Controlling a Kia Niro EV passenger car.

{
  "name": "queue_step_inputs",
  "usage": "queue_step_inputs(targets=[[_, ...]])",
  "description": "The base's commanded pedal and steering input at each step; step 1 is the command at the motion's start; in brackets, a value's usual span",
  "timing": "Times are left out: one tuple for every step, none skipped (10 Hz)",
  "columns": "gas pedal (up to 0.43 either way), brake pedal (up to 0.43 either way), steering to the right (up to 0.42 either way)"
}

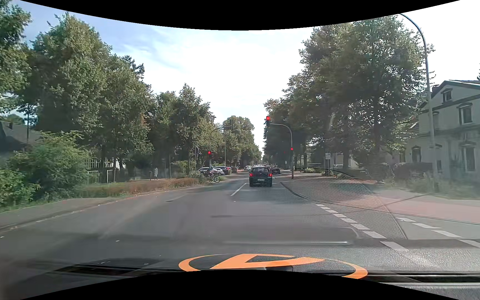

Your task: Follow the waypoints while adhering to traffic rules and regulations

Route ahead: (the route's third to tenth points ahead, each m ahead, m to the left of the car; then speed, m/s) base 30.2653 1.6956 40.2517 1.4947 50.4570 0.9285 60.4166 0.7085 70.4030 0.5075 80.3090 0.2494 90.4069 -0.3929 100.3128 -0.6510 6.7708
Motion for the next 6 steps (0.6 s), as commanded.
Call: queue_step_inputs(targets=[[0.0, 0.213, 0.007], [0.0, 0.244, 0.004], [0.0, 0.244, 0.004], [0.0, 0.244, 0.006], [0.0, 0.244, 0.006], [0.0, 0.256, 0.006]])
